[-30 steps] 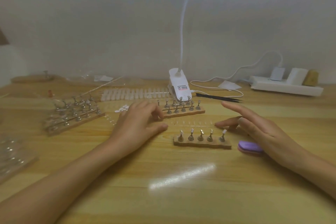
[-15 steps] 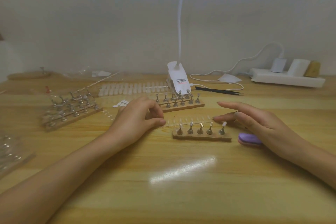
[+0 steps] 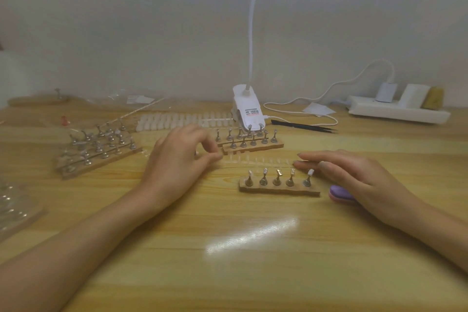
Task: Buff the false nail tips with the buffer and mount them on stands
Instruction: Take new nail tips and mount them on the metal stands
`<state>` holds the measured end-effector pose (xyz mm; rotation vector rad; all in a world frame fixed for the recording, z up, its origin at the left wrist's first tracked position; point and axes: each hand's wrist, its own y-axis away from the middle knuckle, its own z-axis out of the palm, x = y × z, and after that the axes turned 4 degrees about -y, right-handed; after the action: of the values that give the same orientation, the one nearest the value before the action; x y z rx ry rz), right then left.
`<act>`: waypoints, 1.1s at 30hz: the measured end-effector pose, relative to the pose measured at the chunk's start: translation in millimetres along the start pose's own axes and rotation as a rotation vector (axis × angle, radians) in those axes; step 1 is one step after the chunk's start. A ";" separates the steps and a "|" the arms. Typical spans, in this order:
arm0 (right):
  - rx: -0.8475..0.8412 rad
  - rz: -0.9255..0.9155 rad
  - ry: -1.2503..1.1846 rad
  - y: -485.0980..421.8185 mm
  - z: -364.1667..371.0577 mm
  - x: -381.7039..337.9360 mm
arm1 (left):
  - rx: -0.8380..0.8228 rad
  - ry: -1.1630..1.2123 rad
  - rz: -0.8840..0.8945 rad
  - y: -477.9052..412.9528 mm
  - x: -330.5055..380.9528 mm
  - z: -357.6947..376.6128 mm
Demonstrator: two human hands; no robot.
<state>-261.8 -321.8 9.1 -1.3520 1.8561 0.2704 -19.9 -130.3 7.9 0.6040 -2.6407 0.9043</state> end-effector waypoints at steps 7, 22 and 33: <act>-0.004 -0.032 0.087 0.1 1.3 1.5 | -0.036 0.116 -0.216 -6.8 -4.4 3.9; -0.083 -0.187 0.221 1.5 0.2 10.9 | -0.298 0.374 0.181 19.2 21.7 -1.1; -0.328 0.002 0.113 -7.6 -44.7 11.5 | -0.239 0.272 0.204 20.9 25.2 -3.7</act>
<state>-277.7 -359.2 32.3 -1.6133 1.9674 0.5287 -51.3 -120.4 9.9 0.1432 -2.5367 0.6542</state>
